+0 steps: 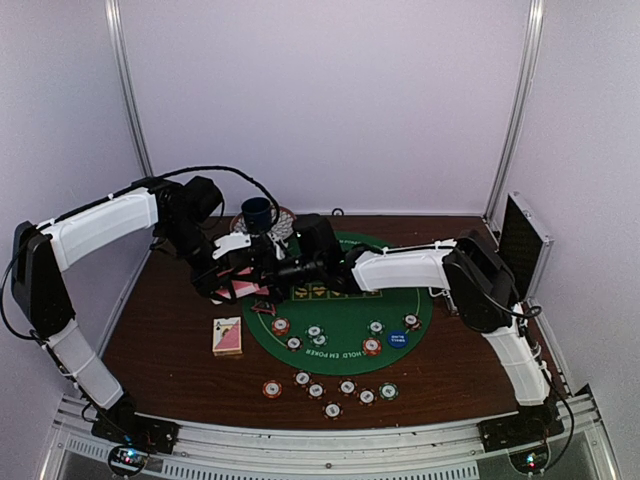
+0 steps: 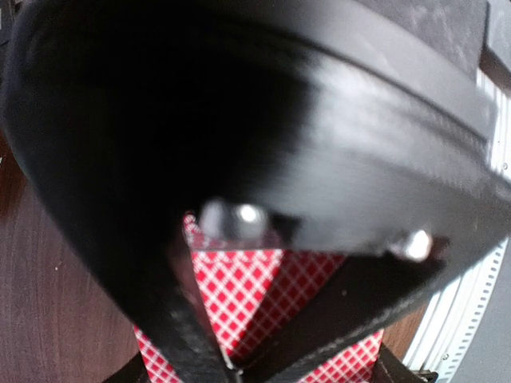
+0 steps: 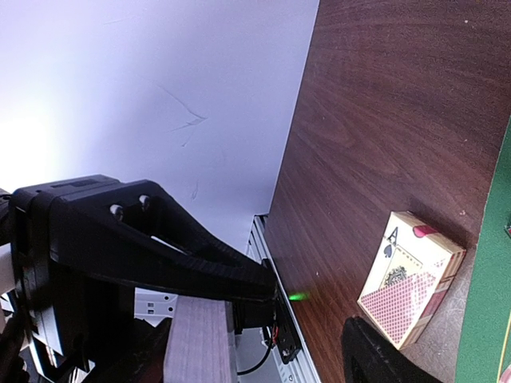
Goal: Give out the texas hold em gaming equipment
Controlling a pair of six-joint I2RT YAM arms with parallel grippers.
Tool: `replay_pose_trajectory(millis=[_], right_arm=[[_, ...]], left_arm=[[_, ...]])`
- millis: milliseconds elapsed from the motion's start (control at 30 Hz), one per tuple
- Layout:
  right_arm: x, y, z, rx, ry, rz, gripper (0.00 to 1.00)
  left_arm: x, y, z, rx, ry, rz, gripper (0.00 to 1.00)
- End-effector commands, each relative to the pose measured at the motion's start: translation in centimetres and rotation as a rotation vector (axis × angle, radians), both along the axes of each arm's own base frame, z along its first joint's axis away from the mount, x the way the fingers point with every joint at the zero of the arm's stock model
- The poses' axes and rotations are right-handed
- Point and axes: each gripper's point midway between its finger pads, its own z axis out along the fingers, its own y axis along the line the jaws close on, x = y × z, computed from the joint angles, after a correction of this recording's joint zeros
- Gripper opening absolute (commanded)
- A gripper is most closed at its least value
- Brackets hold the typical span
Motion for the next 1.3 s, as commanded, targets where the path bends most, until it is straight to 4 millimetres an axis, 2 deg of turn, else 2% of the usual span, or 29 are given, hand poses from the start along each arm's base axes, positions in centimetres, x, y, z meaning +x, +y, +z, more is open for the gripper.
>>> replay_pose_trajectory(millis=[0, 167, 333, 467, 667, 833, 1100, 1267], right_arm=[[1.3, -1.5, -1.5, -0.064, 0.023, -0.021, 0.68], [1.6, -3.8, -2.7, -0.160, 0.001, -0.026, 0.66], [1.6, -5.1, -2.5, -0.172, -0.005, -0.036, 0.63], [1.4, -5.2, -1.1, -0.142, -0.017, -0.034, 0.57], [1.1, -5.2, 2.6, -0.054, -0.034, -0.034, 0.51], [0.7, -5.1, 4.4, 0.003, -0.027, -0.028, 0.39], [0.6, -4.8, 5.6, 0.086, 0.031, -0.033, 0.23], [1.1, -5.4, 6.2, 0.136, 0.066, -0.057, 0.16]], left_arm=[[0.3, -0.7, 1.4, -0.043, -0.038, -0.023, 0.00], [0.4, -0.7, 1.5, -0.042, -0.044, -0.024, 0.00], [0.4, -0.7, 1.4, -0.039, -0.042, -0.023, 0.00], [0.4, -0.5, 1.2, -0.029, -0.042, -0.024, 0.00], [0.3, -0.2, 0.7, -0.011, -0.038, -0.024, 0.00], [0.4, -0.1, 0.3, 0.002, -0.035, -0.022, 0.00], [0.3, 0.1, 0.0, 0.011, -0.034, -0.023, 0.00], [0.3, 0.2, -0.2, 0.015, -0.033, -0.024, 0.00]])
